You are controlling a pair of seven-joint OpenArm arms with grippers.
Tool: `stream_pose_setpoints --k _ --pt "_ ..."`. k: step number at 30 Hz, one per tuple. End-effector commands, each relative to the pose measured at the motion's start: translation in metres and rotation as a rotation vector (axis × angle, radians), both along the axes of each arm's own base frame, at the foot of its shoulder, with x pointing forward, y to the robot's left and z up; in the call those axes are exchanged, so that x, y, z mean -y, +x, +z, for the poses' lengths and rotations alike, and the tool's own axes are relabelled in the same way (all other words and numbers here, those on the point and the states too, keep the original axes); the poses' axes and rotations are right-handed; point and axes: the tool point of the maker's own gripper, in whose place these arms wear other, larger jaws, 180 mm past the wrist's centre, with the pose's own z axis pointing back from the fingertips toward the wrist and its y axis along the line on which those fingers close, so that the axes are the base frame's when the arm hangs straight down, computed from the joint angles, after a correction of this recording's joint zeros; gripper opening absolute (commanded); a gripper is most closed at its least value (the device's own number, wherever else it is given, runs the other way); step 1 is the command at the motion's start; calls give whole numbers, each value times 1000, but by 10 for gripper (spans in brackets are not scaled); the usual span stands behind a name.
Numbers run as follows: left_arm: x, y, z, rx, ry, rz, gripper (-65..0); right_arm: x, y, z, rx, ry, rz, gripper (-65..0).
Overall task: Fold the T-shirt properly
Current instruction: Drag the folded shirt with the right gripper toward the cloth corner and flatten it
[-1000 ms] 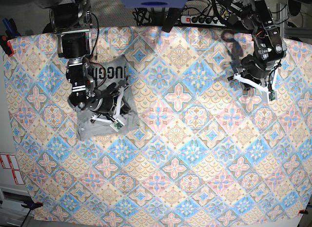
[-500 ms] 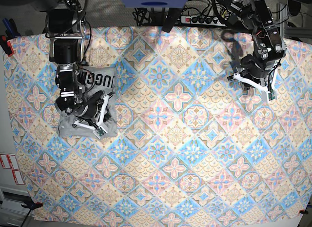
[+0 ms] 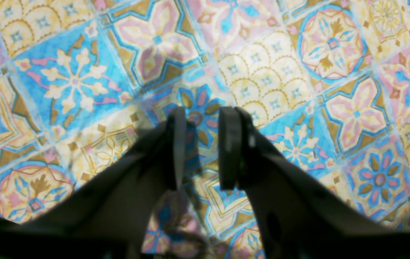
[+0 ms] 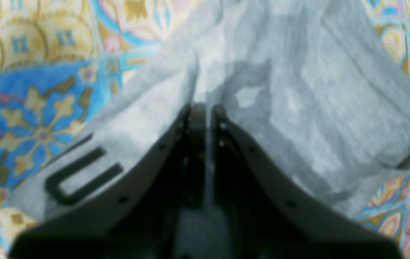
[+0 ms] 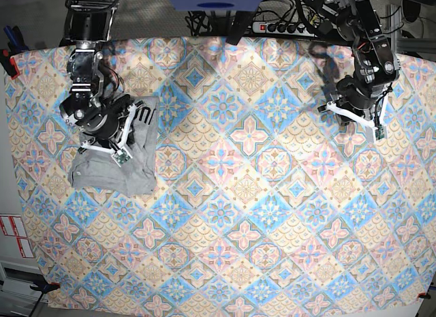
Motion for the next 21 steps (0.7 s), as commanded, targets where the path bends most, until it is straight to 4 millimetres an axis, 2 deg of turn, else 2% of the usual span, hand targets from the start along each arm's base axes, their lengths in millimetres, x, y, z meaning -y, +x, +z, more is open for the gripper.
stream_pose_setpoints --k 1,5,9,13,18,21 --pt "-2 7 10 40 15 -6 -496 12 13 15 55 -9 -24 -620" --pt "3 8 11 50 -16 -9 -496 27 10 9 36 0 -78 -620" --pt "7 8 11 56 -45 -13 -496 16 7 5 24 81 -88 -620" --pt "8 8 11 56 -47 -13 -496 -23 2 -7 -12 163 -32 -620" --pt "8 7 10 53 -47 -13 -496 -55 -12 -27 -86 203 41 -620" --pt "8 6 10 51 -47 -13 -496 -68 -23 -44 -146 210 73 -620"
